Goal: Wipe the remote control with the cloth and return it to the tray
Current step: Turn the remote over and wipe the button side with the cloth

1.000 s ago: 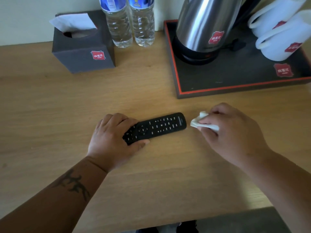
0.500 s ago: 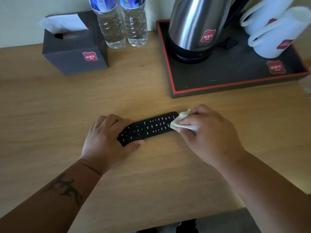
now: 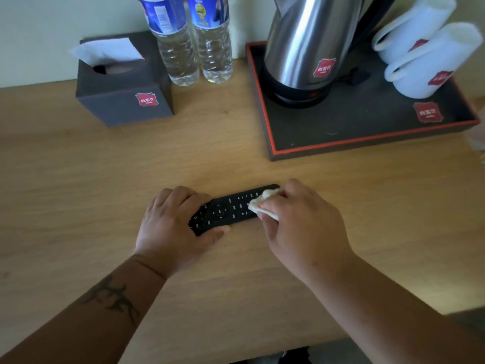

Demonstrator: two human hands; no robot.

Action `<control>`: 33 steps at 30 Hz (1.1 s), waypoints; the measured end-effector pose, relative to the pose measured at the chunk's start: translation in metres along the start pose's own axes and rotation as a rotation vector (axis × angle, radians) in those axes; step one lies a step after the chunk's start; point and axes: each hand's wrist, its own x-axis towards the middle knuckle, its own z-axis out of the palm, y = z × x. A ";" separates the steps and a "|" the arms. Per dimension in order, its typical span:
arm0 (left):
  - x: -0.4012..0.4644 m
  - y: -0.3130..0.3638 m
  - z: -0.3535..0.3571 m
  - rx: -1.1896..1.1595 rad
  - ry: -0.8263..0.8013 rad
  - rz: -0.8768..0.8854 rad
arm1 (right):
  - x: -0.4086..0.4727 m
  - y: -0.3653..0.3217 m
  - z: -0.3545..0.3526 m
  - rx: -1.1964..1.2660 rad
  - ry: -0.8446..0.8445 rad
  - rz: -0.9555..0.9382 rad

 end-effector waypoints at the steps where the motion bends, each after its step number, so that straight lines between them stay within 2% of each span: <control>1: 0.000 0.000 0.000 -0.002 -0.001 -0.002 | -0.004 0.001 -0.004 -0.006 -0.035 0.001; 4: 0.001 -0.002 0.001 -0.005 -0.013 -0.010 | 0.006 -0.010 -0.013 0.013 -0.008 0.026; 6: 0.000 -0.001 0.002 -0.004 -0.003 -0.002 | 0.023 -0.035 -0.001 0.000 0.022 -0.056; 9: -0.002 -0.001 0.003 -0.029 0.039 -0.006 | 0.035 -0.061 0.022 -0.056 -0.018 -0.176; 14: 0.000 -0.003 0.000 -0.031 0.001 -0.018 | 0.026 -0.012 0.006 -0.013 0.000 -0.047; 18: -0.001 -0.002 0.000 -0.043 -0.009 -0.035 | 0.026 0.001 -0.005 -0.062 -0.027 0.029; 23: 0.000 -0.002 0.001 -0.055 0.018 -0.032 | 0.044 -0.015 0.006 -0.069 -0.001 -0.031; 28: 0.000 -0.004 0.002 -0.044 0.011 -0.016 | 0.006 -0.016 0.002 -0.029 -0.012 -0.034; 33: -0.001 -0.005 -0.006 -0.137 -0.060 -0.055 | 0.004 -0.016 0.000 -0.048 -0.051 -0.031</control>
